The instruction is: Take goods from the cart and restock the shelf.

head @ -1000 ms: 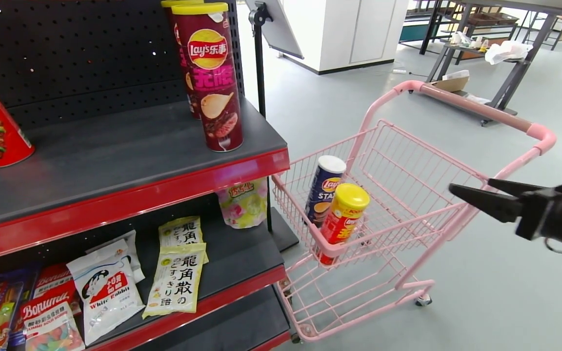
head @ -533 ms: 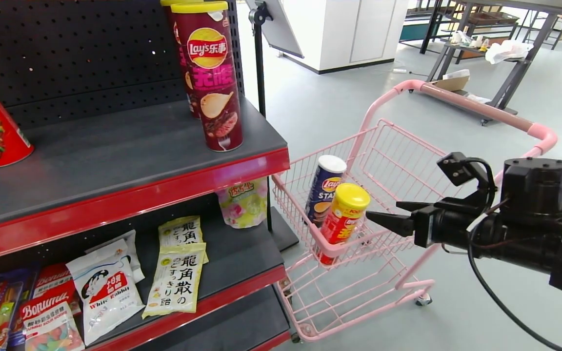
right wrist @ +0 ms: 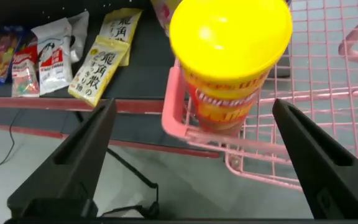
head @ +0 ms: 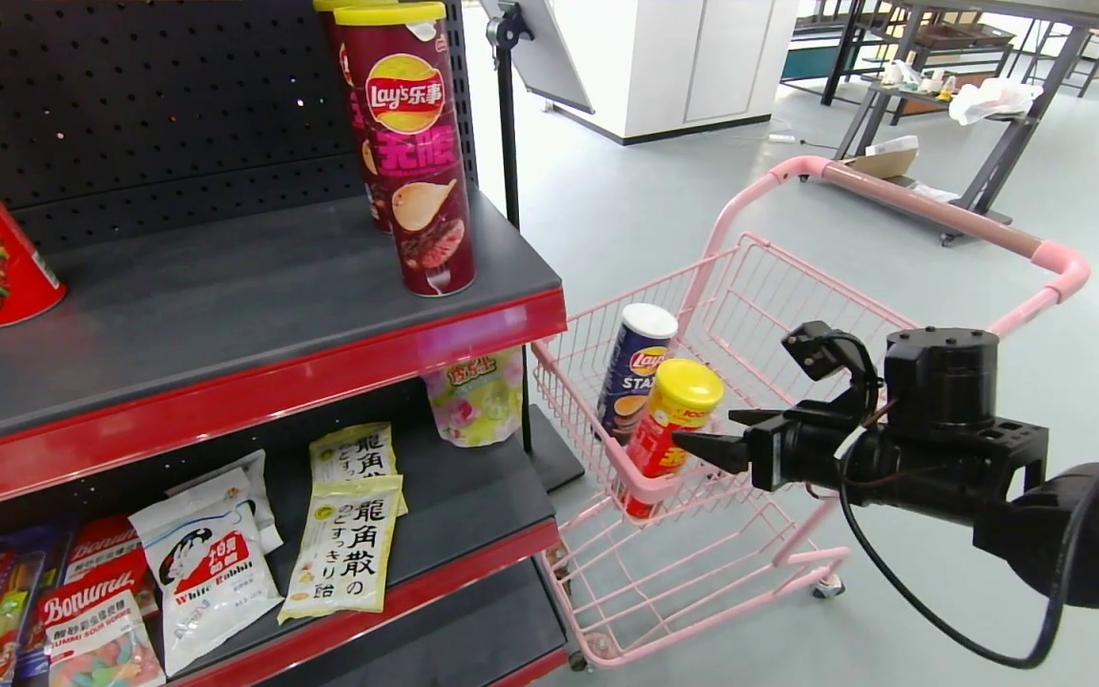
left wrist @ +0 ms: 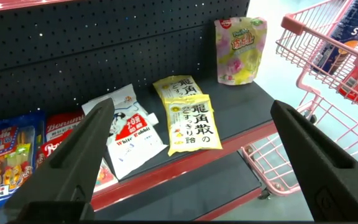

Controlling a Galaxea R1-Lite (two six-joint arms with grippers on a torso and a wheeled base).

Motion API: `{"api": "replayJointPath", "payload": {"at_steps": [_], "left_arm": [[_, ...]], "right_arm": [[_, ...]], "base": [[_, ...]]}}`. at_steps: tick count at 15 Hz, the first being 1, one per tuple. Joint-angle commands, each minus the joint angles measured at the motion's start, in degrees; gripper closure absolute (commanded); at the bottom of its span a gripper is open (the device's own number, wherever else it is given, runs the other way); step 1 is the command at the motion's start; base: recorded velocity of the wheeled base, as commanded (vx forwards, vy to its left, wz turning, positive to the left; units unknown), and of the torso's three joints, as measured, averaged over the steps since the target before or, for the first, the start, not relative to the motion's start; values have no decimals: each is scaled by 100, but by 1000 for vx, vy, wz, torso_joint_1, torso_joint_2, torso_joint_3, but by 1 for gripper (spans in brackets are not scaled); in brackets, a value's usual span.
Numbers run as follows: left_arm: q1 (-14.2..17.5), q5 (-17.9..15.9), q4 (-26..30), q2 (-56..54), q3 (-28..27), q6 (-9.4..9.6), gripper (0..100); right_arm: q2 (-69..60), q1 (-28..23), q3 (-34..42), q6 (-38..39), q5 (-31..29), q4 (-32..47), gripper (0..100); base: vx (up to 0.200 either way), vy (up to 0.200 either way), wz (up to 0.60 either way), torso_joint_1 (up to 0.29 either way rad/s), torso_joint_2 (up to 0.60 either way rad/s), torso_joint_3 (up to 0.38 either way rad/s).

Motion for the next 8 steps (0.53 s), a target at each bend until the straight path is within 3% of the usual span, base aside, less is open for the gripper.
{"api": "replayJointPath", "payload": {"at_steps": [1,8], "left_arm": [[-1,-5,1,5,1,4,0],[-1,4,1,5,1,4,0]], "right_arm": [[512,-20,-282,1,-12,-203,0],[1330,41,-844,-8,-100,-467,0]], "base": [[0,0,0,0,0,0],[0,0,0,0,0,0]]}}
